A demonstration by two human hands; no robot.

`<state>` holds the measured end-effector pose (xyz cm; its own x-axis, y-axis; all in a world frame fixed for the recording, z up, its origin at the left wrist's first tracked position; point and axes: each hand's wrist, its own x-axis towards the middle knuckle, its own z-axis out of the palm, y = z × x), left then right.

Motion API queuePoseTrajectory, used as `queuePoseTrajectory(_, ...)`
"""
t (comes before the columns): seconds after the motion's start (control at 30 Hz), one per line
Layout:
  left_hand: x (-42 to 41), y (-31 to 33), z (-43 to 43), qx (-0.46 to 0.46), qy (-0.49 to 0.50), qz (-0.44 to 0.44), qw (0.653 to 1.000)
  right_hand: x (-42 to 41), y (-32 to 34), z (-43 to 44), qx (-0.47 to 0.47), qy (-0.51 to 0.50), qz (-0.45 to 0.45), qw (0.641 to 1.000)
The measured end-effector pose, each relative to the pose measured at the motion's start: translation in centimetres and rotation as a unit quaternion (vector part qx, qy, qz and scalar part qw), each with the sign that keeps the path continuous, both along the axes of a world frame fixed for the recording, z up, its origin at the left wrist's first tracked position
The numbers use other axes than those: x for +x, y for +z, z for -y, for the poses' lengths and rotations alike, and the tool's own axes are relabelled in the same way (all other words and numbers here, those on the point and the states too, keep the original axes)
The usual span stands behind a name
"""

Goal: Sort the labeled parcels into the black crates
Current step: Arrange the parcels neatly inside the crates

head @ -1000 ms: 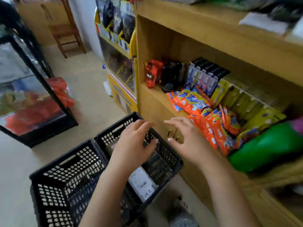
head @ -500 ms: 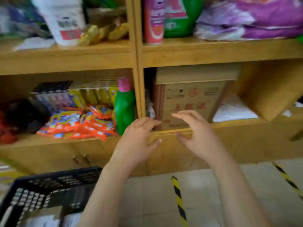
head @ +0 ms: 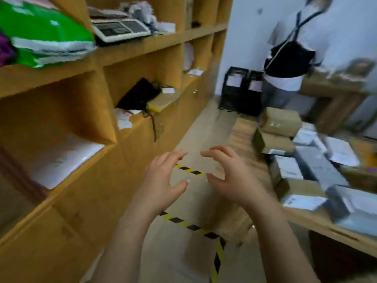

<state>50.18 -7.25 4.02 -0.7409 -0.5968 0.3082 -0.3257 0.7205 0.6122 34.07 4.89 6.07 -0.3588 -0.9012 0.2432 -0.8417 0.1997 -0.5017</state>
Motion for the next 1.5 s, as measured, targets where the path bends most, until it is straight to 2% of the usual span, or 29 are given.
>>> queuePoseTrajectory(0.27,-15.4,-1.2,-2.8,0.005,-0.200,0.034,0.979,-9.2,-1.3,-8.3,0.034,-0.206,0.026,0.978)
queuePoseTrajectory(0.53,-28.7,-0.5,-0.9,-0.006,-0.349,0.055,0.935,-16.3,-1.5,-8.3,-0.007,-0.349,0.057,0.935)
queuePoseTrajectory(0.7,-35.9,0.0,-1.0,-0.029,-0.429,0.053,0.901,-19.6,-1.4,-8.8,-0.030,-0.437,0.061,0.897)
queuePoseTrajectory(0.8,-39.2,-0.4,-2.4,-0.035,-0.488,0.064,0.870,-20.3,-2.3,-9.9,-0.031,-0.486,0.068,0.871)
queuePoseTrajectory(1.0,-43.4,-1.7,-7.6,-0.031,-0.583,0.071,0.809,-20.5,-3.7,-14.4,-0.025,-0.580,0.076,0.811)
queuePoseTrajectory(1.13,-45.7,-3.0,-11.9,-0.042,-0.611,0.079,0.787,-21.4,-4.9,-18.5,0.001,-0.616,0.071,0.785)
queuePoseTrajectory(1.3,-49.2,-4.7,-17.4,-0.032,-0.603,0.107,0.790,-25.5,-6.7,-24.7,0.014,-0.616,0.079,0.784)
queuePoseTrajectory(1.5,-53.4,-7.0,-24.5,-0.031,-0.529,0.124,0.839,-32.9,-8.1,-33.4,0.029,-0.556,0.108,0.824)
